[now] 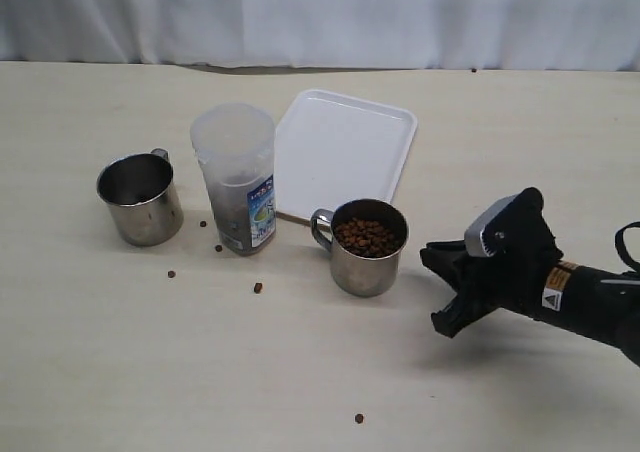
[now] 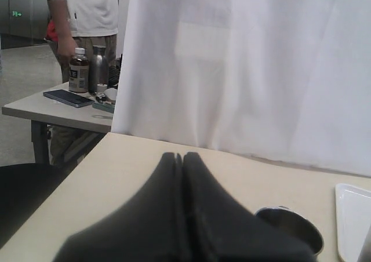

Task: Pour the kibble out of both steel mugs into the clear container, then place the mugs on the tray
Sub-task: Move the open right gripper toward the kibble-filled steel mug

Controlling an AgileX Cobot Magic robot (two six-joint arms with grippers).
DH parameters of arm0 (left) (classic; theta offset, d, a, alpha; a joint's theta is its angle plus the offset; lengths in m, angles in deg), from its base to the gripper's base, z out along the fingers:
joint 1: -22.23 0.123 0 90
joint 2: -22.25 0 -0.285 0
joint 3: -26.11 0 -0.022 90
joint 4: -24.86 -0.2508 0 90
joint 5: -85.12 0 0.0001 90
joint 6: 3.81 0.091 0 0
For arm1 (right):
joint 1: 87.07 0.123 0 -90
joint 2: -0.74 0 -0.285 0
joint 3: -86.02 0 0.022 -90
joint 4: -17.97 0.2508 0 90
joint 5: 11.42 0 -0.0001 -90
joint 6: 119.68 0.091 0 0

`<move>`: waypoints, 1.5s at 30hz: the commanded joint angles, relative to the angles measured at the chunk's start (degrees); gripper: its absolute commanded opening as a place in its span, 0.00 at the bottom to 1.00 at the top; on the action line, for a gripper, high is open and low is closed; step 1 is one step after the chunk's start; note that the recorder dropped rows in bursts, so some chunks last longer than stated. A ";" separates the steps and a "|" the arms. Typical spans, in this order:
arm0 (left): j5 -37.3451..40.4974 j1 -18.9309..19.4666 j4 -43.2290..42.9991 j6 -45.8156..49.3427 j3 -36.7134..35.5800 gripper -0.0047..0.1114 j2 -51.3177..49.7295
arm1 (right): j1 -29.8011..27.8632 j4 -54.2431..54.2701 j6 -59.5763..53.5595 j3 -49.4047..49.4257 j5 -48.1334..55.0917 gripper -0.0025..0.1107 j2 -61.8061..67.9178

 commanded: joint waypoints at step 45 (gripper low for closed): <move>-0.35 0.01 -0.14 -0.31 -0.15 0.04 0.25 | -9.18 -19.35 3.96 -8.16 -9.29 0.64 10.05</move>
